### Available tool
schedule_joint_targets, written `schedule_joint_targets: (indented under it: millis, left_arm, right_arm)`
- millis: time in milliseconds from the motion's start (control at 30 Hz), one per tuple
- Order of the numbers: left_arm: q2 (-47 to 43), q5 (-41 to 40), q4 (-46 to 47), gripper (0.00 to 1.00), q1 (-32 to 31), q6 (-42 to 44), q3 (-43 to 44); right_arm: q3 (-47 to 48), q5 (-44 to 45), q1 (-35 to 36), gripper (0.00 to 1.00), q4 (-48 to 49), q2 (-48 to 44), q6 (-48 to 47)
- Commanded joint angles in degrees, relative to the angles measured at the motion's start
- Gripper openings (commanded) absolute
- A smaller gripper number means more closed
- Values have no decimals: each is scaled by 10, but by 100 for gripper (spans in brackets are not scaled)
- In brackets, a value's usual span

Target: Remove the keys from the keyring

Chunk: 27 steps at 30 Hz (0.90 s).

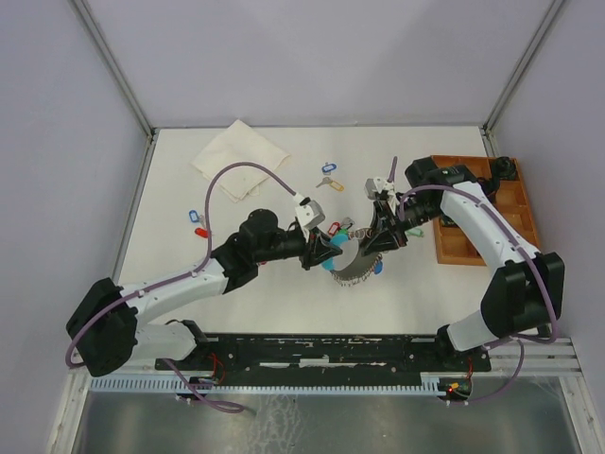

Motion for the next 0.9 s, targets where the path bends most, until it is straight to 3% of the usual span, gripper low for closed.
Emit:
schedule_joint_targets:
  millis: [0, 67, 100, 167, 267, 400, 533, 733, 867]
  left_arm:
    - [17, 50, 60, 8, 2, -45, 34]
    - [16, 26, 70, 3, 3, -72, 29]
    - [12, 15, 79, 3, 6, -86, 21]
    - [-7, -37, 93, 3, 8, -136, -6]
    - [-34, -128, 93, 3, 16, -224, -40]
    - [-47, -296, -22, 3, 21, -378, -32]
    - [-38, -364, -87, 3, 25, -515, -1]
    - [12, -382, -164, 3, 39, -715, 79]
    - [53, -386, -196, 3, 48, -800, 123]
  right_arm:
    - [35, -45, -1, 1, -37, 4, -39]
    - [39, -42, -1, 3, -42, 4, -39]
    - [44, -36, -1, 10, -41, 5, -33]
    - [64, -8, -5, 32, -29, 5, 3]
    - [80, 56, -27, 55, 50, -12, 152]
    - [49, 162, -37, 74, 136, -66, 224]
    - [-7, 193, -35, 82, 223, -122, 271]
    - [-123, 161, 22, 85, 386, -203, 302]
    - [-185, 224, 61, 86, 509, -246, 321]
